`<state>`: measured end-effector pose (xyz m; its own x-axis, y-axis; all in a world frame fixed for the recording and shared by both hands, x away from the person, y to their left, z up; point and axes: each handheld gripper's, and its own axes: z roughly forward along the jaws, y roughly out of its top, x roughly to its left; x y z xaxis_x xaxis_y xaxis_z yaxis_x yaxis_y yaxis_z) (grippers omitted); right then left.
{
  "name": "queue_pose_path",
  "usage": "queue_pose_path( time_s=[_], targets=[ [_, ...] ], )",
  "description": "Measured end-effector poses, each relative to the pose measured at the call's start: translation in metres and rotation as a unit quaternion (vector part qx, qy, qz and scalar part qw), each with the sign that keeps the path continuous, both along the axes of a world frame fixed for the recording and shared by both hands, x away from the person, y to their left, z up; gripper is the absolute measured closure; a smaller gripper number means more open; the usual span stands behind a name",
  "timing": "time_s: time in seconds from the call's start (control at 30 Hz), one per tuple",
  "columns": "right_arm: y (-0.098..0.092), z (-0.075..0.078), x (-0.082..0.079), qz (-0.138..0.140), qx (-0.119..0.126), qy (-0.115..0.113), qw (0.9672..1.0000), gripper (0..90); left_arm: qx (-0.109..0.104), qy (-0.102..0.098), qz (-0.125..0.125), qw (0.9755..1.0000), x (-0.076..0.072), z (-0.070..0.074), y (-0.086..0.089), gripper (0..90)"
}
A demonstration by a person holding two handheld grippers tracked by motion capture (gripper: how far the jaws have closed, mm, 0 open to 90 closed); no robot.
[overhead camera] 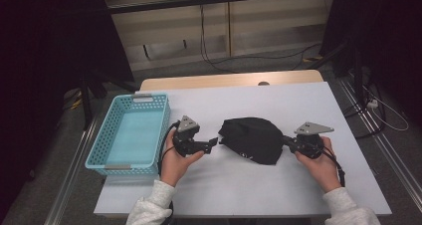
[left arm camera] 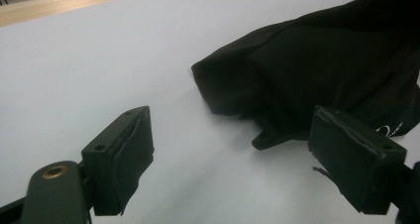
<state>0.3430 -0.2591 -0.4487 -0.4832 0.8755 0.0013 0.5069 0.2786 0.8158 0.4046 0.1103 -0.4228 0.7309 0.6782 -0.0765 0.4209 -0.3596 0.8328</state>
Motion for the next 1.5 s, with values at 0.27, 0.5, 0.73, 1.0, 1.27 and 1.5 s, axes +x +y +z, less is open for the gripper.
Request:
queue_pose_path(
  time_s=[0.27,0.5,0.73,1.0,1.27,1.5],
  targets=[
    [0.001,-0.003,0.000,0.002,-0.002,0.014,0.9999,89.8,0.001,0.004,-0.005,1.0000,0.000,-0.003,-0.001,16.2],
    [0.001,-0.003,-0.004,0.016,0.030,0.005,0.9994,87.1,-0.002,0.000,-0.006,1.0000,0.001,-0.003,0.000,16.1],
    [0.029,0.014,-0.009,0.048,0.024,-0.041,0.9977,46.4,-0.008,0.001,0.001,1.0000,0.001,-0.003,0.002,15.9],
    [0.077,0.026,0.002,0.090,0.012,-0.054,0.9944,24.1,-0.012,0.003,0.005,0.9999,0.001,-0.004,0.005,15.6],
    [0.117,0.013,0.028,0.111,-0.025,-0.033,0.9930,24.7,-0.012,0.004,0.007,0.9999,0.001,-0.005,0.008,15.6],
    [0.121,-0.002,0.032,0.128,-0.077,-0.008,0.9887,65.9,-0.019,0.000,0.008,0.9998,0.000,-0.003,0.007,15.6]
  ],
)
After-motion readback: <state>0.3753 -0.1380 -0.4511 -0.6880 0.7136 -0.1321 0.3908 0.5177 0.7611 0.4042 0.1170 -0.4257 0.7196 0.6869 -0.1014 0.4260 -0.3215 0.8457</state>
